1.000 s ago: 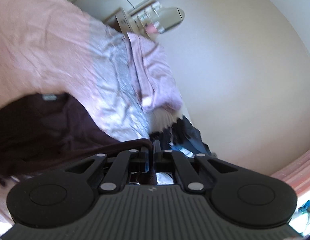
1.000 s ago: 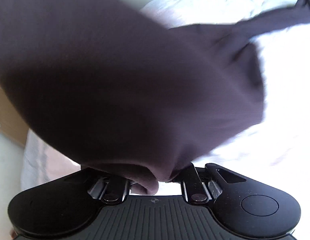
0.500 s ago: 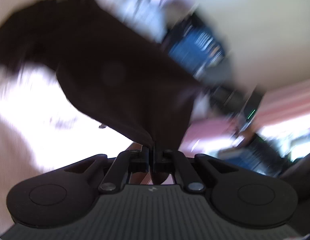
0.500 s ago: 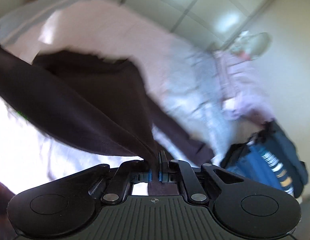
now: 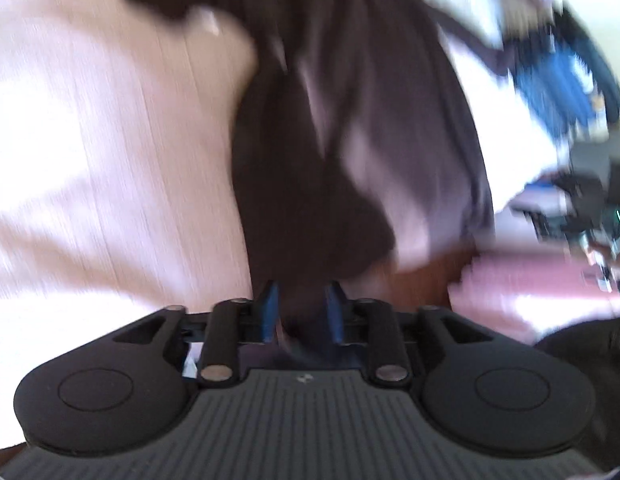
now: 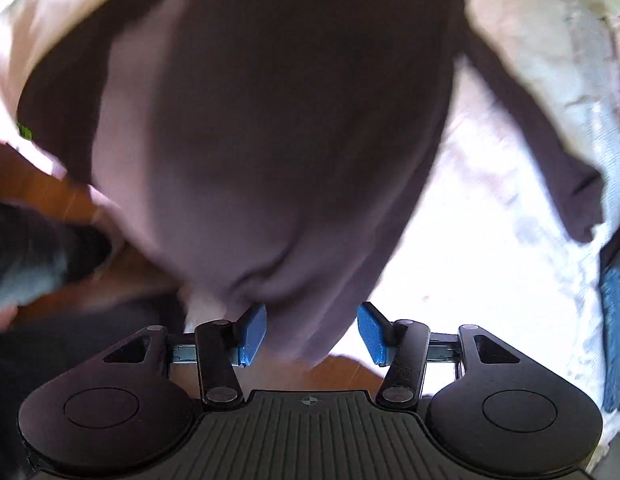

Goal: Fold clothes
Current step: 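Lay the shirt flat on the bed and open both grippers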

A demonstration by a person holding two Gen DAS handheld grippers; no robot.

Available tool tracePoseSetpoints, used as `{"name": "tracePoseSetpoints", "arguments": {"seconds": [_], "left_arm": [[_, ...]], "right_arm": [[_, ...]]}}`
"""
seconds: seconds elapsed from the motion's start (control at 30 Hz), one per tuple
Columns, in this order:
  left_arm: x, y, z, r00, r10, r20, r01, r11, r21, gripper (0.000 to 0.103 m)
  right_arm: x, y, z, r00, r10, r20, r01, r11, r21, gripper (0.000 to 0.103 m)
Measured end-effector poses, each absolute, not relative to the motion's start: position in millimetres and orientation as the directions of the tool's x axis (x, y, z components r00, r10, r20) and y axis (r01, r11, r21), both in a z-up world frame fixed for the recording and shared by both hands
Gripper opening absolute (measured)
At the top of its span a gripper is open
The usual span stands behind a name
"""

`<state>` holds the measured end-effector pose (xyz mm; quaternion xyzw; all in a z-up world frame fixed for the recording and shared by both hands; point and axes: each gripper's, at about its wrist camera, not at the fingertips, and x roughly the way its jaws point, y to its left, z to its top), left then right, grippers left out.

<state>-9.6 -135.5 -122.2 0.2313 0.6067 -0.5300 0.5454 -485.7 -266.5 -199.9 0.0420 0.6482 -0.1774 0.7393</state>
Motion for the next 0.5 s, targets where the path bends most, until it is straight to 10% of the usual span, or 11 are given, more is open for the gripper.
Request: {"name": "tracePoseSetpoints", "arguments": {"seconds": [0.43, 0.5], "left_arm": [[-21.1, -338.2, -197.2, 0.167, -0.513, -0.842, 0.941, -0.172, 0.292, 0.045], [-16.5, -361.5, -229.6, 0.216, -0.453, -0.865, 0.906, -0.237, 0.35, 0.027]], "right_arm": [[-383.4, -366.1, -154.2, 0.285, -0.293, -0.913, 0.541, 0.835, -0.1, 0.055], [-371.0, -387.6, -165.4, 0.278, -0.283, -0.918, 0.542, 0.835, -0.093, 0.055]]}}
